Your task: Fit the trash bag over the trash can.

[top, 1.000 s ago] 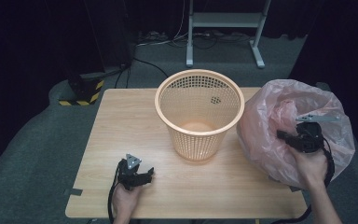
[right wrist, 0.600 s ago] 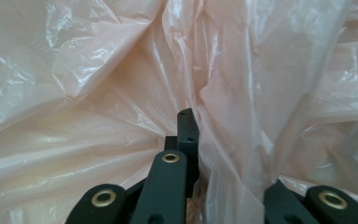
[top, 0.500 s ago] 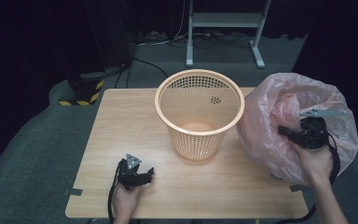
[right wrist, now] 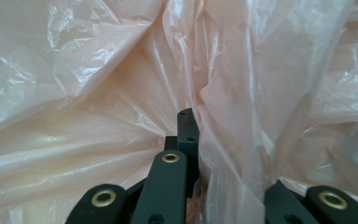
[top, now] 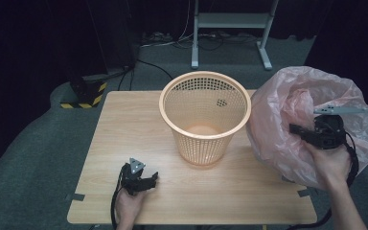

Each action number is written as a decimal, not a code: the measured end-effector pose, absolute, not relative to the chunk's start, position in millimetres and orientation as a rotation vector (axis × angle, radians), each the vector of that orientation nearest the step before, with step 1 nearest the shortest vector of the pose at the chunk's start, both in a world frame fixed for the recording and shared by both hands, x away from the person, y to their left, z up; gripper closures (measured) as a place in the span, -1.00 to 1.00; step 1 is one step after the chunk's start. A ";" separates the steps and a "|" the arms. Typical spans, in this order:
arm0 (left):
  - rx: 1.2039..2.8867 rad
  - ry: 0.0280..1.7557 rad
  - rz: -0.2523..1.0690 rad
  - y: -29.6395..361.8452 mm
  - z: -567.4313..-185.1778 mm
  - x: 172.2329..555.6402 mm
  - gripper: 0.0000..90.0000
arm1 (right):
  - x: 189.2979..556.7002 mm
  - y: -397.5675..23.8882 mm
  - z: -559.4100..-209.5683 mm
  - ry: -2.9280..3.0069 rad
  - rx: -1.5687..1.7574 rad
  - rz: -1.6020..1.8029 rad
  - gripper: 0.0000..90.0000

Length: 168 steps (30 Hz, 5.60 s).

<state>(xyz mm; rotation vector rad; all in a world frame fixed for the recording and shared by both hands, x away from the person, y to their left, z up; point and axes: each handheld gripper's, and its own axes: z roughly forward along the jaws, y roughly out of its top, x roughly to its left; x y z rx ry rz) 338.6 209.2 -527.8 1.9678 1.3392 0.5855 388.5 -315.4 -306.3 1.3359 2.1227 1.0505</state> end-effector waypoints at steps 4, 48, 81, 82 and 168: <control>1.971 1.336 0.587 209.3 -527.7 338.6 -0.53 | 385.9 -314.5 -296.1 2.115 1.316 1.065 0.96; 1.971 1.338 0.588 209.1 -527.7 338.4 -0.53 | 396.1 -264.2 -238.6 2.206 1.164 1.152 0.96; 1.970 1.336 0.585 209.1 -527.7 338.4 -0.53 | 408.7 -223.7 -234.1 2.281 1.078 1.224 0.96; 1.970 1.336 0.585 209.1 -527.7 338.4 -0.53 | 409.6 -222.0 -234.4 2.284 1.078 1.225 0.96; 1.965 1.341 0.584 209.4 -527.8 338.3 -0.52 | 466.8 -104.2 -260.8 2.491 1.024 1.236 0.69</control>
